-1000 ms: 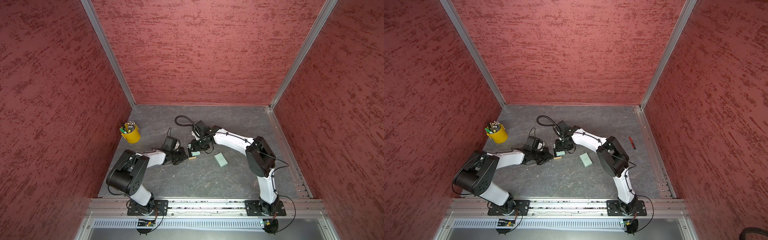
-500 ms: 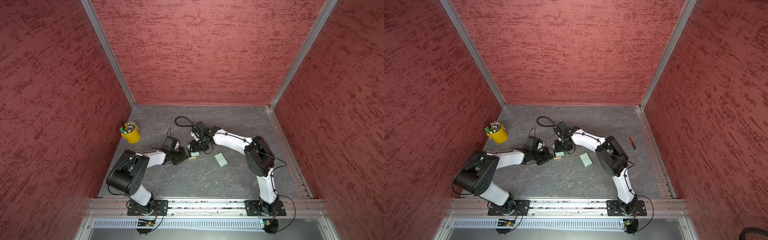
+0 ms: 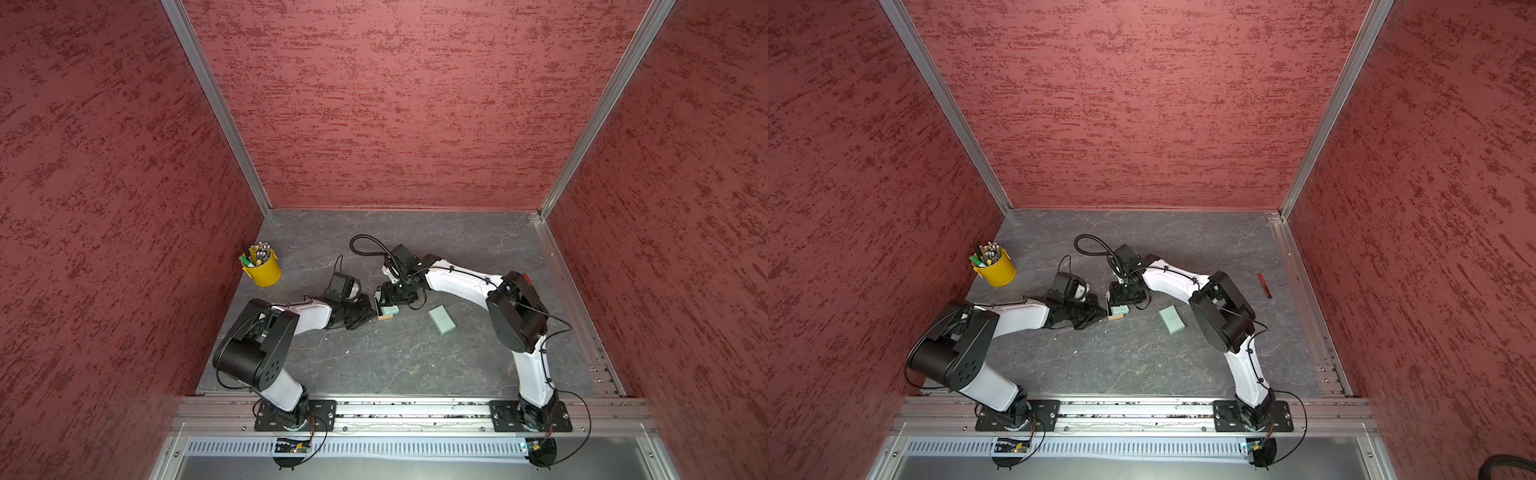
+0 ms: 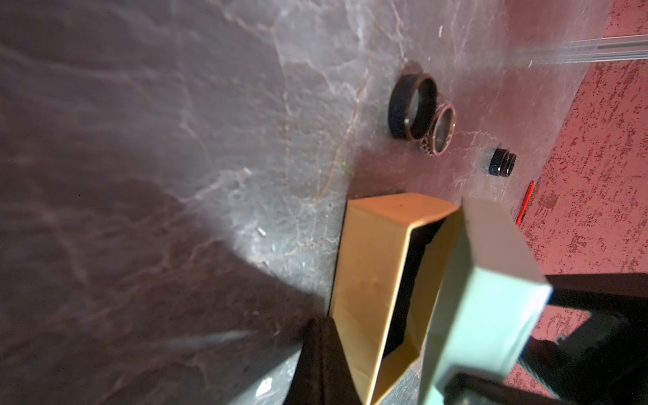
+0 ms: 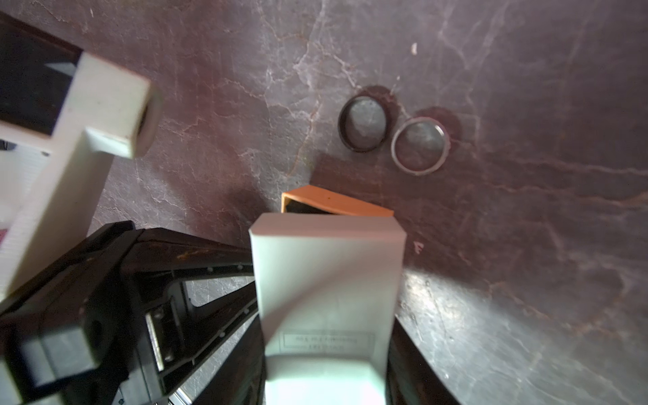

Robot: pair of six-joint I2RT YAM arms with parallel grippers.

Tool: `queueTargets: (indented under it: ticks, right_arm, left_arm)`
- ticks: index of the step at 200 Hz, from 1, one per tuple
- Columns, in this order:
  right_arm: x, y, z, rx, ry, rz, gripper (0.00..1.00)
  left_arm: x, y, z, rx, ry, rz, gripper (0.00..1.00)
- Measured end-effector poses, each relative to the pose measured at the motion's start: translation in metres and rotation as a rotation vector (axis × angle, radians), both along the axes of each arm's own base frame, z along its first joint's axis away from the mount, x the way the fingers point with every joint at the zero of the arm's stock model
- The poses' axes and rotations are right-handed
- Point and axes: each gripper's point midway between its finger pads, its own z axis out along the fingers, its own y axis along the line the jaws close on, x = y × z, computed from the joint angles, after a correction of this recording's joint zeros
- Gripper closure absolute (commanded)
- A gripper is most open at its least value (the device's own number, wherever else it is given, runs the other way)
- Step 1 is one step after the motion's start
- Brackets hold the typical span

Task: Take the rings out of the lift-off lid box
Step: Close the lid on the jewelry box.

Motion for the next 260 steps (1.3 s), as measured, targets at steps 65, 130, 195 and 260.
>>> queueTargets:
  ticks: [65, 130, 195, 260]
  right_arm:
    - [-0.001, 0.0013, 0.0, 0.007, 0.009, -0.001, 0.51]
    - [-0.0028, 0.0018, -0.0024, 0.005, 0.017, -0.001, 0.5]
    - [-0.004, 0.0022, -0.0041, -0.012, 0.003, 0.0, 0.5]
    - [-0.0058, 0.004, -0.0047, -0.035, -0.011, 0.004, 0.5]
  left_arm:
    - [0.0023, -0.0029, 0.0005, -0.007, -0.005, -0.006, 1.0]
    - [0.0026, -0.004, 0.0004, -0.009, -0.006, -0.009, 1.0]
    - [0.0038, -0.0062, 0.0007, -0.012, -0.006, -0.014, 1.0]
    - [0.0045, -0.0067, 0.001, -0.009, -0.008, -0.013, 1.0]
